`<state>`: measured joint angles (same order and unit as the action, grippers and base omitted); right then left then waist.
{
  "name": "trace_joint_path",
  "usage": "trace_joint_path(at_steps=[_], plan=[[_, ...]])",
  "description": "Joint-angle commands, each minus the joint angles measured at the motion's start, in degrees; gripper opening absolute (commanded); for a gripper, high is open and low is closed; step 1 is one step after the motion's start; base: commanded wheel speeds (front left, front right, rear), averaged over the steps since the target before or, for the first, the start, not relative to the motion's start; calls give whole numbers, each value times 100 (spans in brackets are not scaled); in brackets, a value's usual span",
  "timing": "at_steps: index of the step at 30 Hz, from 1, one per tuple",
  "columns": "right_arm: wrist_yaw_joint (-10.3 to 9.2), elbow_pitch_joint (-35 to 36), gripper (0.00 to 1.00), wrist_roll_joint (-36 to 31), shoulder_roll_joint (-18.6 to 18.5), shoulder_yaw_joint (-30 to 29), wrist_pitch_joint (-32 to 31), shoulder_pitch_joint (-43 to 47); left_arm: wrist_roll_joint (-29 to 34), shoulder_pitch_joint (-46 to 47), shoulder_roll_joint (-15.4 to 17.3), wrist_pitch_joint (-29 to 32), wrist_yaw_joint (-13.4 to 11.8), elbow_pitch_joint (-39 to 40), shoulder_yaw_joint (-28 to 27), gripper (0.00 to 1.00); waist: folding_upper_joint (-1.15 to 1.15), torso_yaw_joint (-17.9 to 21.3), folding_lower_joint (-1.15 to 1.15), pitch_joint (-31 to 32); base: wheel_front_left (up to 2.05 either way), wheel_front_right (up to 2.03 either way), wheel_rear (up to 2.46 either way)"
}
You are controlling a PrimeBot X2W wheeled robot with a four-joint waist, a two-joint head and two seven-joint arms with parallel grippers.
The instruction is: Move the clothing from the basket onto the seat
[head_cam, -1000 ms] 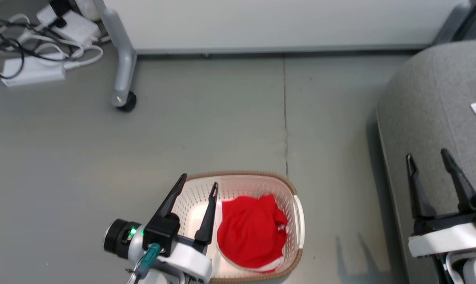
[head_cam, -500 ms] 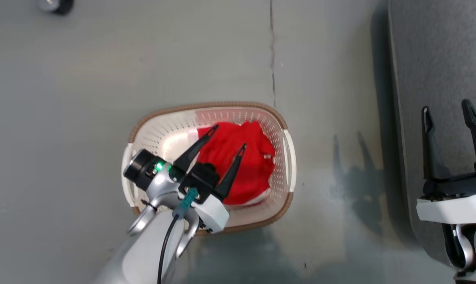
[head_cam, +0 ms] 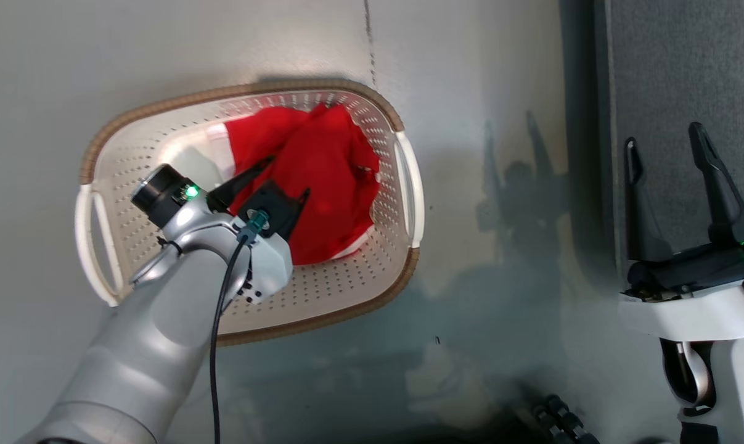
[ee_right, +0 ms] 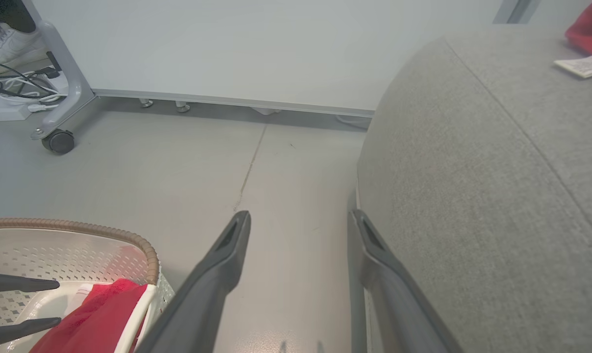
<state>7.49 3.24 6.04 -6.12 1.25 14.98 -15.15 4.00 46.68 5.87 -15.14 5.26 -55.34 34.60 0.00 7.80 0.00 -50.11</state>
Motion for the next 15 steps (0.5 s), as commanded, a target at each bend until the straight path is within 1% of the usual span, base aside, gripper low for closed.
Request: trace_joint_path(at_steps=[1, 4, 8, 12, 15], plan=[[1, 42, 100, -1, 23, 46, 29, -98, 52, 293, 22, -2, 34, -332, 55, 100, 0, 281, 0, -338, 0, 0, 0], [1, 33, 100, -5, 75, 151, 29, -127, 165, 629, 49, 0, 76, -894, 201, 100, 0, 400, 0, -518, 0, 0, 0], [1, -2, 100, 52, 146, 255, 29, -153, 366, 959, 75, 48, 110, -1427, 465, 100, 0, 536, 0, -678, 0, 0, 0], [1, -29, 100, 84, 181, 397, 29, -181, 416, 1158, 175, 207, 152, -1675, 592, 100, 0, 695, 0, -807, 0, 0, 0], [1, -46, 100, 105, 219, 451, 29, -211, 314, 1258, 256, 398, 150, -1759, 540, 100, 0, 796, 0, -909, 0, 0, 0]])
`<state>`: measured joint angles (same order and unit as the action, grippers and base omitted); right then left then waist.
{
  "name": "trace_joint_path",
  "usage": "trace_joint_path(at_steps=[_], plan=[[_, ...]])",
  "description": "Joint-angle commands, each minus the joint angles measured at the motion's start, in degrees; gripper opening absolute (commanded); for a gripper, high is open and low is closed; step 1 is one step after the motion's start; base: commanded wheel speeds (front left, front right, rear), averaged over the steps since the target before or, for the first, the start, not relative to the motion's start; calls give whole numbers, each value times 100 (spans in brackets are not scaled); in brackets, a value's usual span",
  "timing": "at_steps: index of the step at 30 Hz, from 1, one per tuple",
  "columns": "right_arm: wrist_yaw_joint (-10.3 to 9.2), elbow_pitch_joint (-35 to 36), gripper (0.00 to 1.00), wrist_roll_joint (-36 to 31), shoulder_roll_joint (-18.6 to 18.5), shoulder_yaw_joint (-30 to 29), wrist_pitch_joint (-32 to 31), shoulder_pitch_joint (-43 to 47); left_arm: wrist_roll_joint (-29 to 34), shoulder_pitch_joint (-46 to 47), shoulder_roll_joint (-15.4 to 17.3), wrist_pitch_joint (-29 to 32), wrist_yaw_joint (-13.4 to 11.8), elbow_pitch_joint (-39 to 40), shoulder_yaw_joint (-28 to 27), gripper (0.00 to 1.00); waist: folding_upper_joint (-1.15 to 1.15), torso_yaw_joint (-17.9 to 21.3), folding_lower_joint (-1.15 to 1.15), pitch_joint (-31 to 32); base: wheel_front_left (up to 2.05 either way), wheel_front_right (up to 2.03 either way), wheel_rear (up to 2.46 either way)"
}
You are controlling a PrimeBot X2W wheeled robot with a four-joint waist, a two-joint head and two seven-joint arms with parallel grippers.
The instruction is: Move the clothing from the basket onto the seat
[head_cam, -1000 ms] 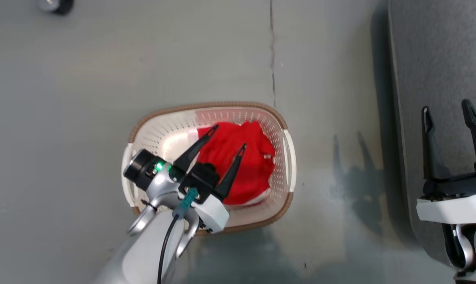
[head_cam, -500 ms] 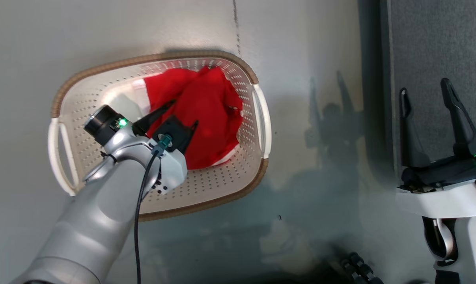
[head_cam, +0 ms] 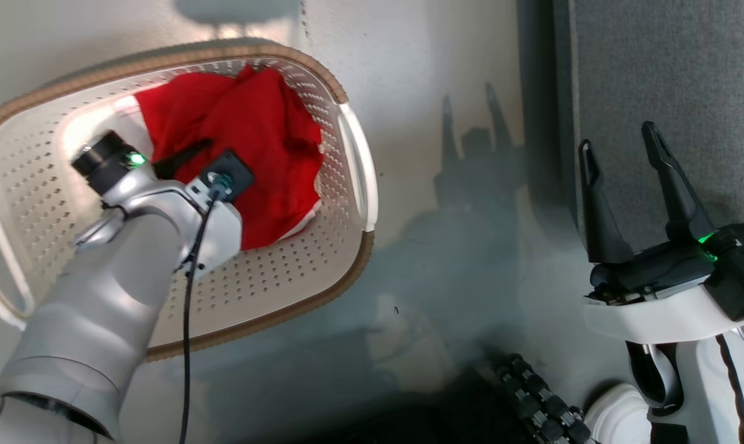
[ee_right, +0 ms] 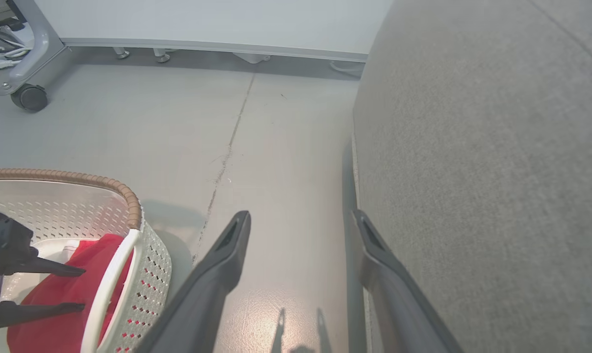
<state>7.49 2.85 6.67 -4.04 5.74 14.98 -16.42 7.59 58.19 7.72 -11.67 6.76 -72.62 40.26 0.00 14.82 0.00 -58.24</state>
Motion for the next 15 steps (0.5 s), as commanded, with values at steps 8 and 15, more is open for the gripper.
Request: trace_joint_path(at_steps=[8, 15], plan=[[1, -221, 100, 113, 75, 225, 29, 12, -147, 126, 245, 648, -59, -113, -23, 100, 0, 270, 0, -190, 0, 0, 0], [1, -269, 100, 142, 100, 326, 29, 56, -167, 227, 314, 1280, -160, -132, 16, 100, 0, 304, 0, -241, 0, 0, 0]])
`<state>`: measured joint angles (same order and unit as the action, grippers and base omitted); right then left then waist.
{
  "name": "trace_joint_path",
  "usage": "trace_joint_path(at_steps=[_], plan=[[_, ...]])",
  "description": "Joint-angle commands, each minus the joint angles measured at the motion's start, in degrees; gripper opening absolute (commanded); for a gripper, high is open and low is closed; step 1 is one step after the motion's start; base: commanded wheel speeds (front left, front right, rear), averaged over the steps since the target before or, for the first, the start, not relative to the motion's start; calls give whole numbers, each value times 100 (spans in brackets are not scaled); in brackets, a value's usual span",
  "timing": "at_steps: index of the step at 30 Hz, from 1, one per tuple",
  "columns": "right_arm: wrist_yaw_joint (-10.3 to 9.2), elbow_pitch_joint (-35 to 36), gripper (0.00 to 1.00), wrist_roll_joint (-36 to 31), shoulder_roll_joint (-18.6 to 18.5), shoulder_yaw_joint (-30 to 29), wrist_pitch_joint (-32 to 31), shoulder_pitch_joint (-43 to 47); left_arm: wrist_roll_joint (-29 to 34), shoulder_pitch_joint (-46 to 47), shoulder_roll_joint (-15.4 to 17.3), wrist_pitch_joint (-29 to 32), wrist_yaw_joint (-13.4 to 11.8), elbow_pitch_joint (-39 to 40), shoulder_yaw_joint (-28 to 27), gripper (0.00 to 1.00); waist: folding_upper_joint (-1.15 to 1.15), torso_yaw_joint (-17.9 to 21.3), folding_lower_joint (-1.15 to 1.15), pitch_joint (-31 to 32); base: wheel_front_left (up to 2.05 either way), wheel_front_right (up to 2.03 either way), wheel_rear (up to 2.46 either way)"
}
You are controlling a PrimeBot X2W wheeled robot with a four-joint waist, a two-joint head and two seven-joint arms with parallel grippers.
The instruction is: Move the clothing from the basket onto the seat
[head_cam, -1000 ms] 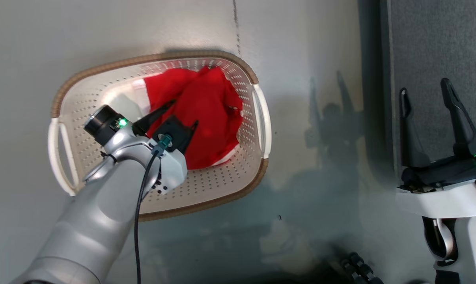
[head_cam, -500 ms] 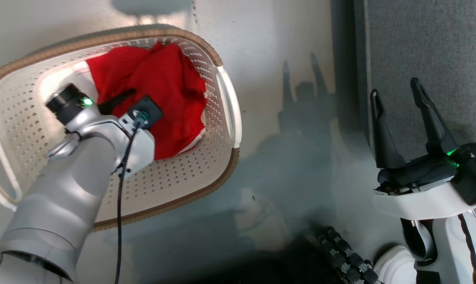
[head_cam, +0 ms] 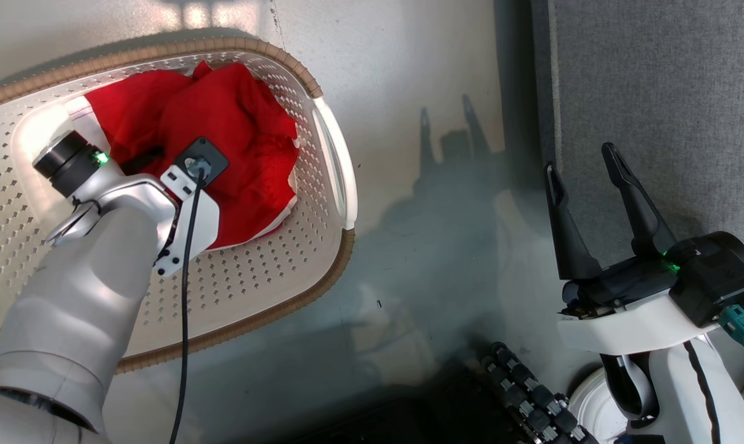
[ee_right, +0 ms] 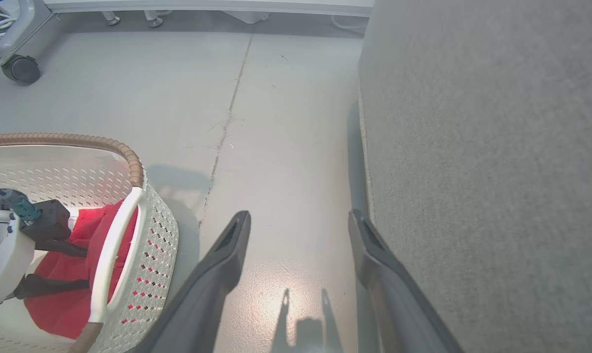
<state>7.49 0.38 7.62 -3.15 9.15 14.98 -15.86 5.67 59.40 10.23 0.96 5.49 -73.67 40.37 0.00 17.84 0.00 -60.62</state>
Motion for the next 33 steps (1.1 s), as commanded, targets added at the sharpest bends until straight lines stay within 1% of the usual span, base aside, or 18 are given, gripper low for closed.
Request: trace_joint_path(at_steps=[1, 6, 8, 11, 14, 19, 20, 21, 25, 29, 33], plan=[[1, -24, 100, 52, 12, -9, 29, -4, 44, 123, 66, 103, -20, -28, 38, 100, 0, 4, 0, -11, 0, 0, 0], [1, -40, 100, 80, 21, 48, 29, -23, -11, 225, 51, 434, -5, -33, 71, 100, 0, 33, 0, -47, 0, 0, 0], [1, -44, 100, 91, 22, 74, 29, -25, -26, 246, 69, 567, -36, -33, 86, 100, 0, 47, 0, -55, 0, 0, 0], [1, -60, 100, 89, 24, 140, 29, -10, -137, 219, 123, 925, -69, -57, 17, 100, 0, 61, 0, -60, 0, 0, 0], [1, -88, 100, 8, 14, 191, 29, -18, -188, 180, 165, 1227, -24, -83, 27, 100, 0, 80, 0, -64, 0, 0, 0], [1, -54, 100, 94, 20, 91, 29, -28, -188, 175, 273, 1350, 19, -98, 122, 100, 0, 104, 0, -69, 0, 0, 0], [1, -55, 100, 105, 18, 122, 29, -22, -205, 161, 295, 1394, 45, -104, 156, 36, 0, 108, 0, -72, 0, 0, 0], [1, -66, 100, 114, 19, 144, 29, -20, -223, 151, 287, 1394, 71, -106, 171, 0, 0, 108, 0, -73, 0, 0, 0], [1, -116, 100, 131, 18, 175, 29, -63, -291, 83, 245, 1400, 122, -105, 200, 0, 0, 113, 0, -62, 0, 0, 0], [1, -145, 100, 147, 19, 160, 29, -136, -340, 77, 291, 1412, 139, -96, 225, 0, 0, 132, 0, -27, 0, 0, 0], [1, -171, 100, 142, 19, 135, 29, -224, -560, 80, 238, 1376, 138, -71, 77, 0, 0, 136, 0, 41, 0, 0, 0]])
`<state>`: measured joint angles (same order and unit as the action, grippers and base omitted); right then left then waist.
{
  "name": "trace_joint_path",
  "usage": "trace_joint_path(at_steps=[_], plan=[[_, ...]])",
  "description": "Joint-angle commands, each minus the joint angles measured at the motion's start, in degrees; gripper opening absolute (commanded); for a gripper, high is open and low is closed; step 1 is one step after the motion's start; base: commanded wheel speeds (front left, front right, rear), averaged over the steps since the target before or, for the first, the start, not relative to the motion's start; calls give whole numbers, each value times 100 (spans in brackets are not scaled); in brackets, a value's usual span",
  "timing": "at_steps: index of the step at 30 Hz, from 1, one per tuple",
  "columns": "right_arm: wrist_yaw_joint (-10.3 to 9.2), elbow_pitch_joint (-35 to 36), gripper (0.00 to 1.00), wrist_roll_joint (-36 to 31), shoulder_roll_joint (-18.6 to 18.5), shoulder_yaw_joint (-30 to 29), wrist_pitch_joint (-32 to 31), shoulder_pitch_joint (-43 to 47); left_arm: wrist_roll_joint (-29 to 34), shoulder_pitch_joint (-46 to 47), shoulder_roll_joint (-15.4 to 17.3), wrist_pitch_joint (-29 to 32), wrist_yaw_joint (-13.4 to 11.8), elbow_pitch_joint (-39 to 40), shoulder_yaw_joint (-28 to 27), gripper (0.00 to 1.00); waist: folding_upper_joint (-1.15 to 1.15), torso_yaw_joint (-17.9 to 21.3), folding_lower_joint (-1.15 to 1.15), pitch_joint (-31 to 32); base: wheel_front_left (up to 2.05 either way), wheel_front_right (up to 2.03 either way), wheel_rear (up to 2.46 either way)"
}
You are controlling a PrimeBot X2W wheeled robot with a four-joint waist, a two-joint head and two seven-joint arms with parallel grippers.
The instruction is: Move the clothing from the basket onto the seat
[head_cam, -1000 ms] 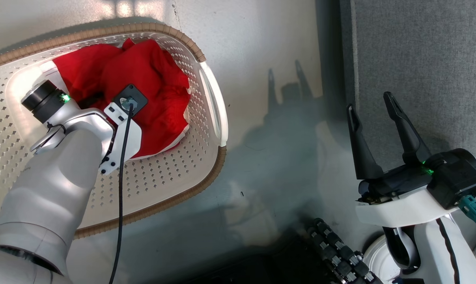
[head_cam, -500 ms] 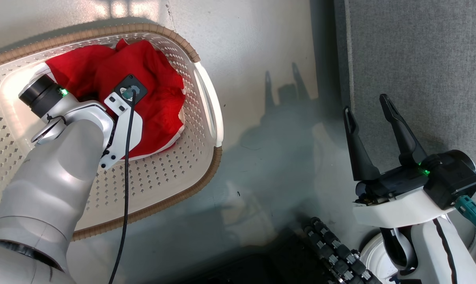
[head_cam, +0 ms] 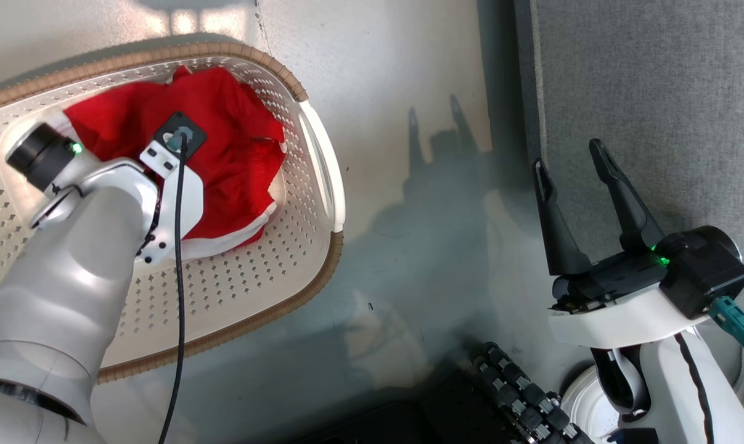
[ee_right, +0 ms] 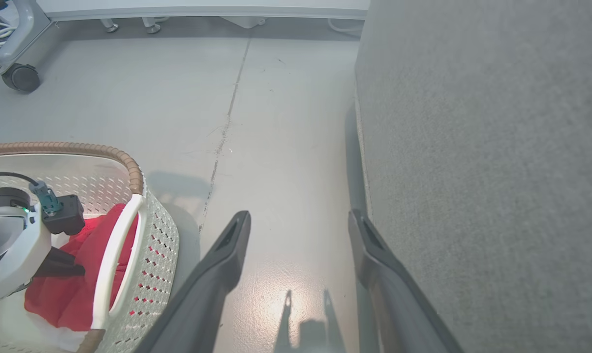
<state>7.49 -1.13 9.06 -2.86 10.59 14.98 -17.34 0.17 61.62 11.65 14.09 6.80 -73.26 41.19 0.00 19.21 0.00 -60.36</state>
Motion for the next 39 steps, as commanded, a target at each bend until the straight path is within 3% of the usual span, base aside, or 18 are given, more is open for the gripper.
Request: trace_joint_path(at_steps=[1, 7, 17, 31, 39], plan=[[1, -26, 100, -10, -9, -1, 28, -119, -30, -130, 92, 66, 11, -104, -4, 0, 0, -3, 0, 32, 0, 0, 0], [1, -75, 100, -77, -11, -16, 29, -281, -226, -147, 4, -124, -14, -69, -104, 0, 0, -48, 0, 188, 0, 0, 0], [1, -246, 100, -246, -181, -309, 29, -207, -519, -698, -409, -670, 20, -60, -114, 0, 0, -510, 0, 1194, 0, 0, 0], [1, -592, 100, -175, -396, -487, 29, 279, -1239, -1640, -842, -2413, 57, 60, -346, 0, 0, -1127, 0, 2977, 0, 0, 0], [1, -811, 100, -93, -481, -422, 29, 572, -1713, -2160, -865, -2889, 60, 545, -288, 0, 0, -1347, 0, 3869, 0, 0, 0]])
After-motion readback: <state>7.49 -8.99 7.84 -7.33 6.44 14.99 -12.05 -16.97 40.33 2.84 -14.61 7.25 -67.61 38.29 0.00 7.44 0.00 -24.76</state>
